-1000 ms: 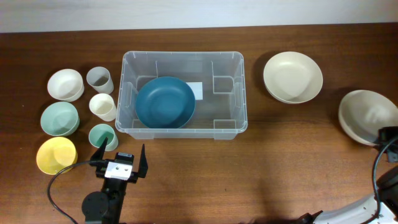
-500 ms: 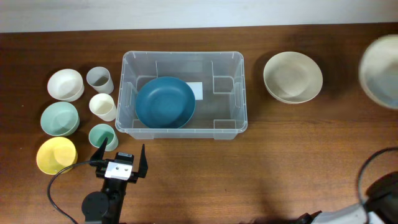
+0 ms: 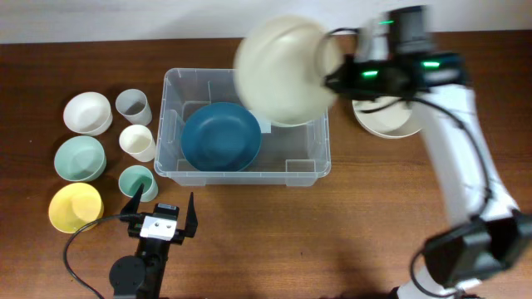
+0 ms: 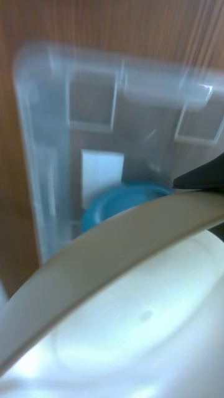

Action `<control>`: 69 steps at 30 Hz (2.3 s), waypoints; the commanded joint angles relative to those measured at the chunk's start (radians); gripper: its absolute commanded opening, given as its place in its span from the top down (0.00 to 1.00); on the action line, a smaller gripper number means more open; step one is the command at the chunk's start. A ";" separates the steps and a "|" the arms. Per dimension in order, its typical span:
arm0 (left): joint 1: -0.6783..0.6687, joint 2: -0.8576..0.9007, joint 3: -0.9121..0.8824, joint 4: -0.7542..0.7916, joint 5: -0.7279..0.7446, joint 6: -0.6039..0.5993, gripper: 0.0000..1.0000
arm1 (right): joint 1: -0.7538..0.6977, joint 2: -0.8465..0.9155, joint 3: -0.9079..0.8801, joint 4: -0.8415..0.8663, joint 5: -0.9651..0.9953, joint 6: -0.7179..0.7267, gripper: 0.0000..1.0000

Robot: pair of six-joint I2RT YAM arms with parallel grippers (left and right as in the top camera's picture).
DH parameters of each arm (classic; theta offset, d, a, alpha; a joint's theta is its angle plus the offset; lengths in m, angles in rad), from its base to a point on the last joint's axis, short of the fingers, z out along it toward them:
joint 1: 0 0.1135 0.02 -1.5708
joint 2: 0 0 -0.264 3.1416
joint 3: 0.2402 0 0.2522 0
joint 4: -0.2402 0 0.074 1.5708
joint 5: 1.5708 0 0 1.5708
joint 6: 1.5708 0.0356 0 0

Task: Pack container
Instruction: 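Lift the cream bowl and carry it over the bin, then lower the cream bowl onto the teal bowl and release it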

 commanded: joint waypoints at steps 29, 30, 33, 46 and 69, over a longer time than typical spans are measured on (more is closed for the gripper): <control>0.006 -0.007 -0.002 -0.006 -0.007 0.015 0.00 | 0.285 0.277 -0.013 0.111 0.176 0.161 0.96; 0.006 -0.007 -0.002 -0.006 -0.007 0.015 0.00 | 0.286 0.281 -0.013 0.111 0.176 0.161 0.96; 0.006 -0.007 -0.002 -0.006 -0.007 0.015 0.00 | 0.290 0.295 -0.013 0.119 0.176 0.161 0.95; 0.006 -0.007 -0.002 -0.006 -0.007 0.015 0.00 | 0.311 0.320 -0.013 0.154 0.169 0.169 0.90; 0.006 -0.007 -0.002 -0.006 -0.007 0.015 0.00 | 0.329 0.320 -0.013 0.154 0.146 0.187 0.83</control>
